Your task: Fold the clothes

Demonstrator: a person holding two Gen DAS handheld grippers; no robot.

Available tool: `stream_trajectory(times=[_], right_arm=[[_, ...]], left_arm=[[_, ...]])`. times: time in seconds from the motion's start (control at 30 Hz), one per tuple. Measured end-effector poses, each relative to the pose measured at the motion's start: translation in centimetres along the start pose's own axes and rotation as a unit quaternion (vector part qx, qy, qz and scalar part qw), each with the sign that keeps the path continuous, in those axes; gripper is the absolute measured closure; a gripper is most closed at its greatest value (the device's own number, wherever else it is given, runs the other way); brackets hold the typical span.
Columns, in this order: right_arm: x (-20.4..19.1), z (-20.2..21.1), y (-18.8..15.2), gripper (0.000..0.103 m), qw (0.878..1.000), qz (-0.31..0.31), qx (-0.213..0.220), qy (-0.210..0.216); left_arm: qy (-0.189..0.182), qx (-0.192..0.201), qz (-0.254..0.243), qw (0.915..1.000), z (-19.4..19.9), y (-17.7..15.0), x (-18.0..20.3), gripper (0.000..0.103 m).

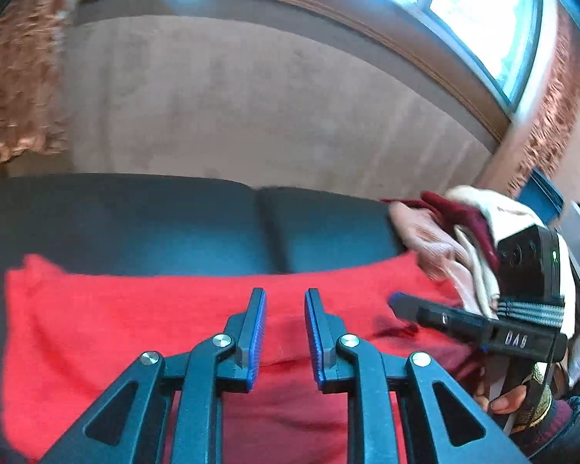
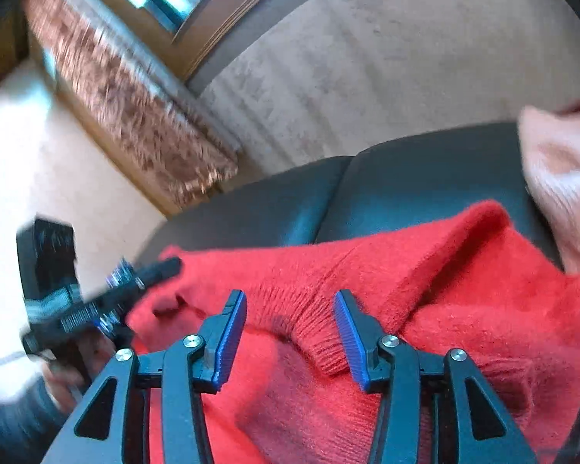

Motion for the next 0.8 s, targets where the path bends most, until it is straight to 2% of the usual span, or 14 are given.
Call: stream_trajectory(times=[0.03, 0.1, 0.13, 0.23, 0.3, 0.33, 0.47, 0.57, 0.67, 0.8], right_arm=[[0.6, 0.7, 0.2, 0.053, 1.0, -0.026, 0.014, 0.008], [2.2, 2.2, 0.6, 0.041, 0.994, -0.093, 0.046, 0.028], [2.9, 3.0, 0.8, 0.039, 0.99, -0.121, 0.061, 0.035], [4.4, 5.3, 1.7, 0.024, 0.977, -0.172, 0.109, 0.059], [5.3, 5.3, 2.2, 0.002, 0.969, -0.207, 0.095, 0.092], [5.6, 5.0, 2.3, 0.0, 0.967, -0.218, 0.087, 0.098], [5.8, 2.7, 3.6, 0.0, 0.968, -0.229, 0.035, 0.096], [5.6, -0.6, 4.7, 0.0, 0.974, -0.216, -0.014, 0.068], [6.6, -1.2, 5.8, 0.0, 0.977, -0.213, 0.001, 0.013], [8.6, -0.4, 6.0, 0.0, 0.965, -0.26, 0.031, -0.013]], left_arm=[[-0.004, -0.005, -0.003, 1.0, -0.7, -0.2, 0.6, 0.084], [-0.01, -0.015, -0.009, 0.9998, -2.1, -0.8, 1.7, 0.084], [-0.01, -0.024, -0.006, 0.9997, -3.0, -1.3, 2.0, 0.084], [-0.018, -0.038, 0.029, 0.9987, -4.5, -2.3, 1.8, 0.084], [-0.032, -0.034, 0.052, 0.9976, -4.7, -2.5, 1.2, 0.083], [-0.035, -0.034, 0.057, 0.9972, -4.9, -2.6, 1.0, 0.083], [-0.009, -0.034, 0.029, 0.999, -5.2, -2.8, 1.8, 0.082], [0.004, -0.034, 0.013, 0.9993, -5.3, -2.8, 2.1, 0.082], [-0.006, -0.033, 0.022, 0.9992, -5.3, -2.7, 1.7, 0.082], [-0.011, -0.032, 0.027, 0.9991, -5.2, -2.7, 1.4, 0.082]])
Point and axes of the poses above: each gripper's, at about its wrist camera, not at the fingertips, and z roughly against the way its jaws point, x to its right, y to its top, the point moved 3 cm from there along -z, roughly the way its jaws point, and after that the axes turned 4 degrees about z, right-handed, at the moved point
